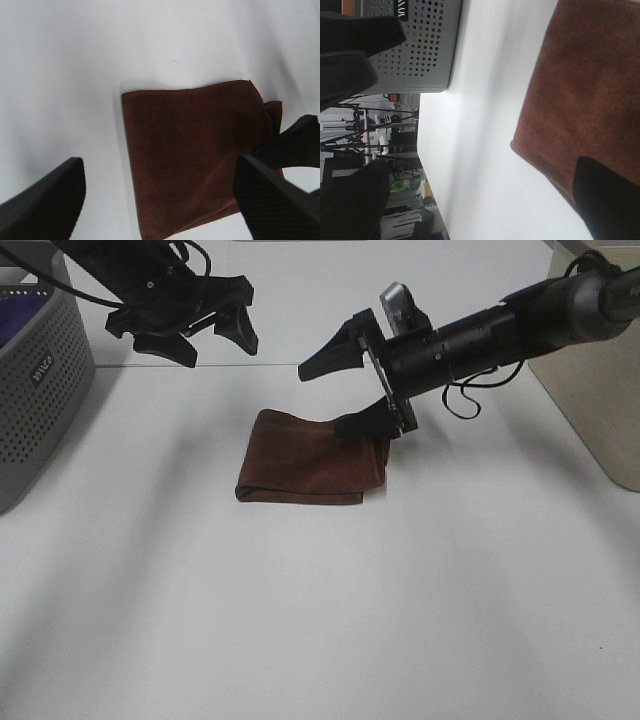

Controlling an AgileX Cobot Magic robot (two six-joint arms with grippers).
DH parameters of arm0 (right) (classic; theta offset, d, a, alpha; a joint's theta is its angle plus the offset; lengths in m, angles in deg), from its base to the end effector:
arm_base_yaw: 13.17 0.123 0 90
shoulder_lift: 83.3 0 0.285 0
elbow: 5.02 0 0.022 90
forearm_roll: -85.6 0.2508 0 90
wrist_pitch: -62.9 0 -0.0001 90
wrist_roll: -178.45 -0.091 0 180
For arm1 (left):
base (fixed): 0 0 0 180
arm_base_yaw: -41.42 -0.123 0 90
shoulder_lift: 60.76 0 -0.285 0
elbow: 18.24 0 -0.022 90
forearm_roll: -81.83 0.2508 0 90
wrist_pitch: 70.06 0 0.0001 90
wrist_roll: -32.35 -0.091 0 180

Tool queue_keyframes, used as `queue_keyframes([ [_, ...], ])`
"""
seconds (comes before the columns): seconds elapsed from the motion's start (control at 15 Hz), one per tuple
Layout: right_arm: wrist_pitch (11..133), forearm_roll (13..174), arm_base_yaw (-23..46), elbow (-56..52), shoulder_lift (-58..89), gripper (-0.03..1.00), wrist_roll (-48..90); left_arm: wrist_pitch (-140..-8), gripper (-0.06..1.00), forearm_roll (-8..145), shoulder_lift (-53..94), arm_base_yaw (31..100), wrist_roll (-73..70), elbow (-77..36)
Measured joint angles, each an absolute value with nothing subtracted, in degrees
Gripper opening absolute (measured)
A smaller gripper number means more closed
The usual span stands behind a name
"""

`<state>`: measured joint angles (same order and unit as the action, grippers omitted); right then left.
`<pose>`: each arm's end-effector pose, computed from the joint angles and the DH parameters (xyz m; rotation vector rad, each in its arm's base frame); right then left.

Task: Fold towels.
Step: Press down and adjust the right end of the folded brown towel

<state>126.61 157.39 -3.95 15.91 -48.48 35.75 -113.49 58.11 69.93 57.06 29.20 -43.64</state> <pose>0.4540 0.1523 0.1190 -0.1434 2.5877 1.5207 0.4575 -0.1542 0.2215 0.1356 2.5877 -0.5573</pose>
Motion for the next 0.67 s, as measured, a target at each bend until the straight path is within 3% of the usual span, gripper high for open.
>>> queue_keyframes([
  [0.67,127.3,149.66,-8.93,15.91,-50.95,0.93,35.98,-114.06,0.75,58.11,69.93,57.06,29.2,-43.64],
])
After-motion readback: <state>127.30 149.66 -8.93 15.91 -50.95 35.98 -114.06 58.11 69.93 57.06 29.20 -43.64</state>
